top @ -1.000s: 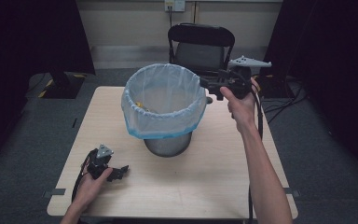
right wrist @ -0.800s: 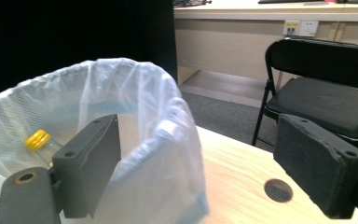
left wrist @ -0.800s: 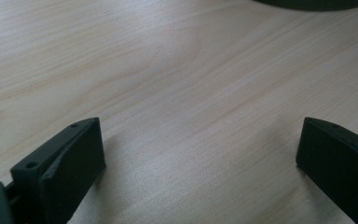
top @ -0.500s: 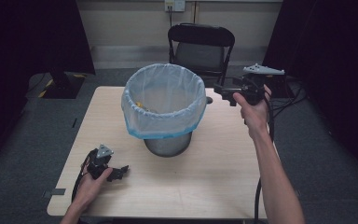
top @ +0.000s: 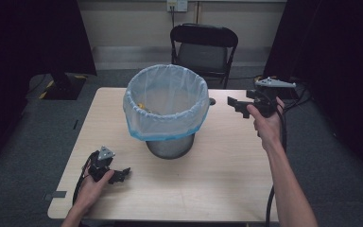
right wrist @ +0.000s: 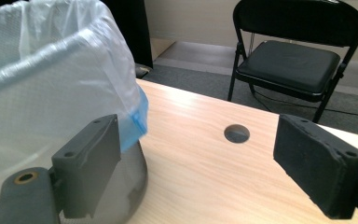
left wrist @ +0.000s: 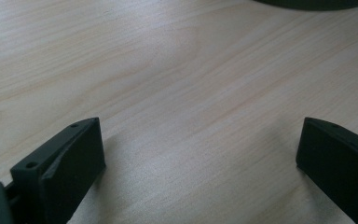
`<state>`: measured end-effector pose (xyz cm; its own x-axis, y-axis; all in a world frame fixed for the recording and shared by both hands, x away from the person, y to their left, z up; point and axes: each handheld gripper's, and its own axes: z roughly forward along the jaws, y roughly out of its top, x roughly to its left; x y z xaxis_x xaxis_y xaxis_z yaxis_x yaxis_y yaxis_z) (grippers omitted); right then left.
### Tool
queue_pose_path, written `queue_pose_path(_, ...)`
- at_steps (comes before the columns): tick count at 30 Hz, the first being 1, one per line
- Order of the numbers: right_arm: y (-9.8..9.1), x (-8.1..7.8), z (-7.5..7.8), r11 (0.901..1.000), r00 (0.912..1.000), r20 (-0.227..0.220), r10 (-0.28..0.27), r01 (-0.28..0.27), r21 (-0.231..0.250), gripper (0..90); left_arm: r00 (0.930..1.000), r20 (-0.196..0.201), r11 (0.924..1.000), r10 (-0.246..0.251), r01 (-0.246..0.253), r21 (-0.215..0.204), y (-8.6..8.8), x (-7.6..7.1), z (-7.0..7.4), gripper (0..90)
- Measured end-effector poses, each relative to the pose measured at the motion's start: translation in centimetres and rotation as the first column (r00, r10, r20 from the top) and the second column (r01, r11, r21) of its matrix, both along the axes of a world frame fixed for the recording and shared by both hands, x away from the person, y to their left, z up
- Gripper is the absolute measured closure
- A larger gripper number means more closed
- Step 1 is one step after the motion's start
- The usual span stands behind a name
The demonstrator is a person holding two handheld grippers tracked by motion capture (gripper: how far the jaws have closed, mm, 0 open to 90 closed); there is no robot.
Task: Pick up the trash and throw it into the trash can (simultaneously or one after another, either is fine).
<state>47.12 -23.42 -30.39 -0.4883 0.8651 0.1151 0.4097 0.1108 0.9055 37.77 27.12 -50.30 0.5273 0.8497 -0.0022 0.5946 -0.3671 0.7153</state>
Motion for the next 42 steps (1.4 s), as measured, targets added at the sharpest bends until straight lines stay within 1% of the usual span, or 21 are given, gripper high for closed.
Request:
queue_pose_path(2,-0.4,-0.3,-0.5,1.0,1.0,-0.008,-0.003,0.003,0.008,14.0,1.0,0.001,1.0,0.0,0.0,-0.001,0.0,0.0,0.0,0.3)
queue_pose_path(5,-0.8,-0.5,-1.4,1.0,0.9995,-0.03,-0.009,0.009,0.001,14.0,1.0,0.0,1.0,0.0,0.0,0.0,0.0,0.0,0.0,0.3)
queue_pose_path(11,-1.3,-1.3,-2.8,0.9999,0.9987,-0.05,-0.008,0.009,0.008,14.0,1.0,0.0,1.0,0.001,-0.001,0.002,0.0,0.0,0.0,0.3)
queue_pose_path(15,-1.3,-1.5,-4.1,0.9993,0.9971,-0.071,-0.027,0.025,-0.029,14.2,1.0,0.0,1.0,-0.001,0.001,0.003,0.0,0.0,0.0,0.2)
queue_pose_path(17,-1.5,-1.7,-4.8,0.9992,0.9954,-0.092,-0.027,0.024,-0.032,14.1,1.0,0.0,1.0,0.0,0.0,0.003,0.0,0.0,0.0,0.2)
queue_pose_path(21,-1.9,-2.1,-6.1,0.9981,0.9919,-0.118,-0.046,0.04,-0.046,14.2,1.0,0.0,1.0,0.0,0.0,0.003,0.0,0.0,0.0,0.2)
queue_pose_path(24,-2.2,-2.6,-7.0,0.9972,0.9898,-0.13,-0.058,0.051,-0.054,14.2,1.0,0.0,1.0,0.0,0.0,0.003,0.0,0.0,0.0,0.2)
queue_pose_path(26,-2.4,-2.9,-7.5,0.9973,0.9883,-0.14,-0.061,0.054,-0.051,14.3,1.0,0.0,1.0,-0.001,0.001,0.003,0.0,0.0,0.0,0.2)
queue_pose_path(28,-2.5,-3.3,-7.9,0.996,0.987,-0.144,-0.071,0.062,-0.064,14.3,1.0,0.0,1.0,-0.001,0.001,0.004,0.0,0.0,0.0,0.2)
queue_pose_path(32,-2.9,-4.2,-8.9,0.9951,0.9842,-0.158,-0.079,0.068,-0.072,14.2,1.0,0.0,1.0,-0.001,0.001,0.004,0.0,0.0,0.0,0.2)
queue_pose_path(34,-3.1,-4.4,-9.8,0.9945,0.9802,-0.178,-0.086,0.074,-0.075,14.3,1.0,0.0,1.0,0.0,0.0,0.002,0.0,0.0,0.0,0.2)
queue_pose_path(36,-3.2,-4.7,-10.5,0.9923,0.9769,-0.19,-0.097,0.081,-0.094,14.4,1.0,0.0,1.0,-0.001,0.001,0.003,0.0,0.0,0.0,0.2)
queue_pose_path(40,-3.6,-5.5,-11.9,0.9922,0.9708,-0.217,-0.103,0.084,-0.092,14.3,1.0,0.0,1.0,-0.001,0.001,0.003,0.0,0.0,0.0,0.2)
queue_pose_path(42,-3.8,-5.8,-12.5,0.9911,0.9675,-0.229,-0.107,0.086,-0.101,14.3,1.0,0.0,1.0,-0.001,0.001,0.003,0.0,0.0,0.0,0.2)
